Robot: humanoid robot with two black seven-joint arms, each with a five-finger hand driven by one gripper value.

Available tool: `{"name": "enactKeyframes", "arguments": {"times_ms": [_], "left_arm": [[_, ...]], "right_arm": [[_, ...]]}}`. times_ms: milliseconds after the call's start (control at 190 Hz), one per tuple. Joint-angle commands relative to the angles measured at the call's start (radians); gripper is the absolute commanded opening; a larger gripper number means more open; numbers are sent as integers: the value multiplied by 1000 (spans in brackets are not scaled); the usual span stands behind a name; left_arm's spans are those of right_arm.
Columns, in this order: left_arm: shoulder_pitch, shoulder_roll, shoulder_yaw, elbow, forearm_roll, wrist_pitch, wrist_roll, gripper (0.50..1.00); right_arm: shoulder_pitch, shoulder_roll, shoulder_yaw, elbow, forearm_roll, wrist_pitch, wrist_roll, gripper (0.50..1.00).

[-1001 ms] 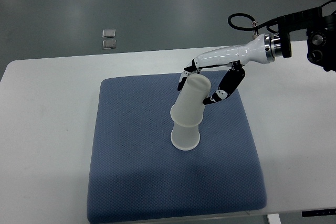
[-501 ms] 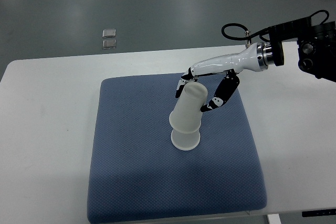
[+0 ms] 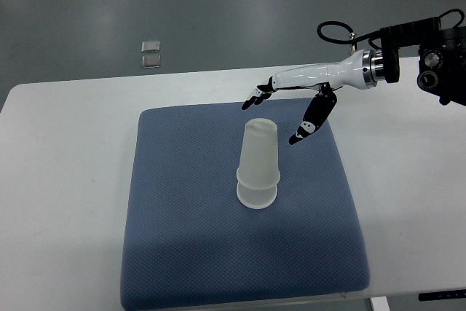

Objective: Stack paper cups

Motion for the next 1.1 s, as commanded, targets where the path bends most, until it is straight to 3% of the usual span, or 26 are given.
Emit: {"name": "enactKeyframes", "arguments": {"times_ms": [0, 142, 264, 553, 738, 912, 1096], "left_arm": [[0, 0, 0, 0, 0, 0, 1, 1000], [0, 0, 0, 0, 0, 0, 1, 1000], [0, 0, 0, 0, 0, 0, 1, 1000], [0, 0, 0, 0, 0, 0, -1, 1000], [0, 0, 0, 0, 0, 0, 1, 1000], [0, 0, 0, 0, 0, 0, -1, 1000], [0, 0, 0, 0, 0, 0, -1, 1000]], "right_arm": [[-69, 38, 41, -71, 128, -3, -2, 893], [-130, 70, 47, -151, 297, -4, -22, 893], [-173, 69, 47, -154, 384, -4, -60, 893], [-230, 89, 59, -188, 453, -32, -68, 893], [-284, 147, 93, -328, 757, -49, -91, 895], [-293, 242, 153, -486, 1033, -116, -112, 895], [-334, 305, 265, -559, 1168, -161, -158, 895]]}}
